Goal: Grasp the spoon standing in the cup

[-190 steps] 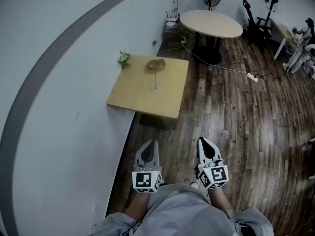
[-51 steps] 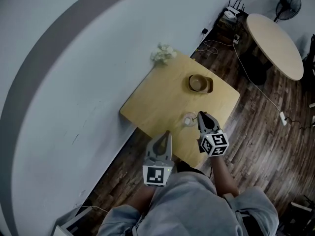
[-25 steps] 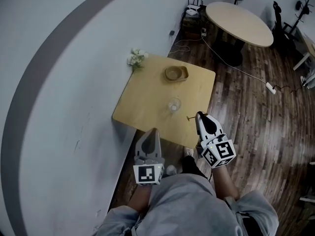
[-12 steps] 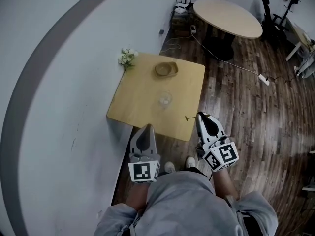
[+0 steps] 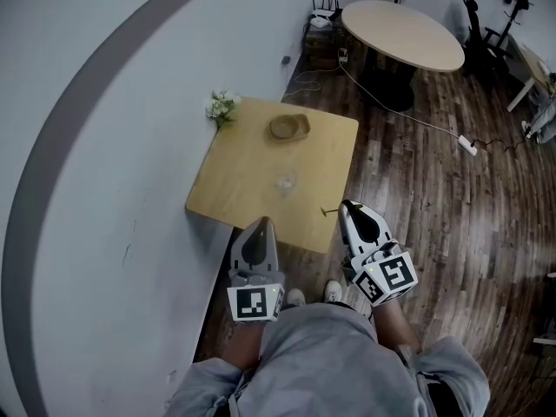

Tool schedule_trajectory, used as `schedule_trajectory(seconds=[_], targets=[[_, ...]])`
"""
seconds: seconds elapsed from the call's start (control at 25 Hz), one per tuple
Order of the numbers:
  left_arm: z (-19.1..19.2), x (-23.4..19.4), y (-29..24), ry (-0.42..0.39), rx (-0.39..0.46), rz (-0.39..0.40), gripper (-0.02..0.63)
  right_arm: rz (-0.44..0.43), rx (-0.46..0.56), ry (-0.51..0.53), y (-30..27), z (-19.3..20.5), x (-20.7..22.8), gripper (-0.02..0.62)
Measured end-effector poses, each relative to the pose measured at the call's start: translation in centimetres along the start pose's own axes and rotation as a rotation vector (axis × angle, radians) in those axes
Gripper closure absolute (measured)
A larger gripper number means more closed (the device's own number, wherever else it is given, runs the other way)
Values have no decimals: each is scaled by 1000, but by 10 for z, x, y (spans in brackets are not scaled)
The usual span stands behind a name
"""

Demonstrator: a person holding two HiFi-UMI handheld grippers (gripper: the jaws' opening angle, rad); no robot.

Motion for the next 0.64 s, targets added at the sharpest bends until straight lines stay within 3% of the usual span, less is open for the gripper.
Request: schedule_trajectory(seconds=[0.64], targets=[[2,7,-6,-7,5,-11,604,-22,14,17,5,-5,7,594]])
Point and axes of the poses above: the fingertips, and each gripper's own axes: y backward along the fingers, x to its right, z out of its underside, the point moved 4 cm from there along y, backward along the fingers, and after that the axes turned 14 degrees about z, right-handed, at the moved point
